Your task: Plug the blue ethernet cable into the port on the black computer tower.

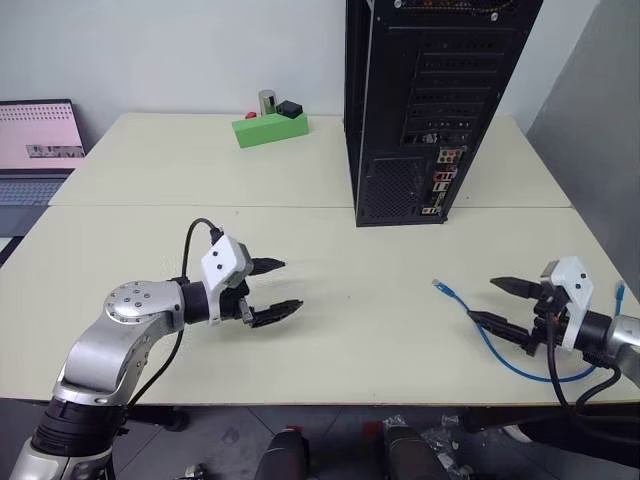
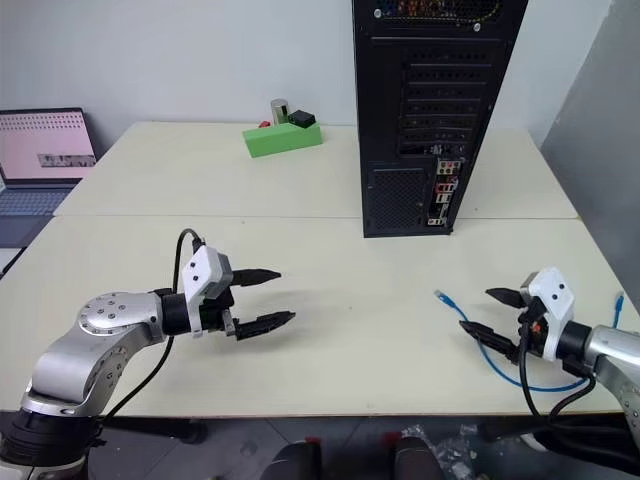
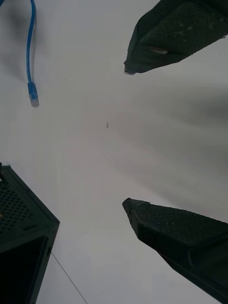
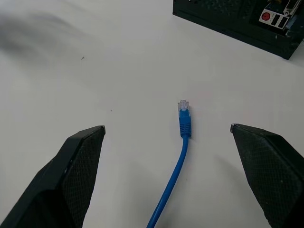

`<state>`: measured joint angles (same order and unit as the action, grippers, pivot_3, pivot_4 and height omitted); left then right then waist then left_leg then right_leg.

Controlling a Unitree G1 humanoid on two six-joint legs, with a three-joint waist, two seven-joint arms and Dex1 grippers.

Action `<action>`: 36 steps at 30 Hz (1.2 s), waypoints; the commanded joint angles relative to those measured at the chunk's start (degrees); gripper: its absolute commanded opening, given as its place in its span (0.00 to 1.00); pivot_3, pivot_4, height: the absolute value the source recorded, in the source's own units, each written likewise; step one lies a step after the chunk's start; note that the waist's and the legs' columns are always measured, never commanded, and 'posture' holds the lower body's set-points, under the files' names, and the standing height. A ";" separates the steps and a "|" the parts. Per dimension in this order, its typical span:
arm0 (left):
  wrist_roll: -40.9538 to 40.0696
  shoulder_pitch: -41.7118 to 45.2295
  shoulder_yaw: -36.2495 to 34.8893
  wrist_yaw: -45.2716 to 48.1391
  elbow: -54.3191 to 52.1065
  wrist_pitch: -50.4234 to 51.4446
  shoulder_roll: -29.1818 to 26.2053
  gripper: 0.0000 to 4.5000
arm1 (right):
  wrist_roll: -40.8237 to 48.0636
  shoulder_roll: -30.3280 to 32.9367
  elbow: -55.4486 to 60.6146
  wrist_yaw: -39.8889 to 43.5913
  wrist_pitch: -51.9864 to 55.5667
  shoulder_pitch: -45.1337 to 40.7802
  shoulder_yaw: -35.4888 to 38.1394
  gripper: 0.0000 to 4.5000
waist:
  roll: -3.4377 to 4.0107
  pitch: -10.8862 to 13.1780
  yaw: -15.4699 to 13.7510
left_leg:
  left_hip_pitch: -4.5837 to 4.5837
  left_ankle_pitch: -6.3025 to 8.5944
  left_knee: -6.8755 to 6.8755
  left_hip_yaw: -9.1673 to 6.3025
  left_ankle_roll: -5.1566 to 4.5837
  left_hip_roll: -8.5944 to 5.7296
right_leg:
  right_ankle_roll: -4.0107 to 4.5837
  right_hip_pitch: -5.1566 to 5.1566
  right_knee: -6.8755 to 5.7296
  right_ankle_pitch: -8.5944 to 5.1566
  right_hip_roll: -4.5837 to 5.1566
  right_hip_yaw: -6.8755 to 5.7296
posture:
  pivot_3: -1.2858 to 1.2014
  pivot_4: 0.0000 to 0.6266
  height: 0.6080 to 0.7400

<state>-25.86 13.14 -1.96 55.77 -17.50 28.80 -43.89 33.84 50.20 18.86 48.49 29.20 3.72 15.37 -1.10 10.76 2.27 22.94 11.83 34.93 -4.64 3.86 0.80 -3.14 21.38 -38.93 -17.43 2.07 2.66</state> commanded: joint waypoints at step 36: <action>1.73 10.30 10.89 8.06 0.63 -3.24 3.41 1.00 | -16.43 -11.57 -13.85 -6.92 -6.64 -8.92 -11.75 0.90 | -0.04 0.03 -0.30 | 0.01 0.00 0.02 -0.02 0.00 0.00 | 0.02 0.02 -0.04 0.00 -0.01 -0.03 | 0.52 0.24 1.00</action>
<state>-24.20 22.61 8.84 63.25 -16.73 26.75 -40.77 17.85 38.01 4.69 40.66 23.54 -5.31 3.37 -1.14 10.79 1.97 22.94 11.83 34.95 -4.66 3.86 0.79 -3.11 21.40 -38.97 -17.43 2.06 2.64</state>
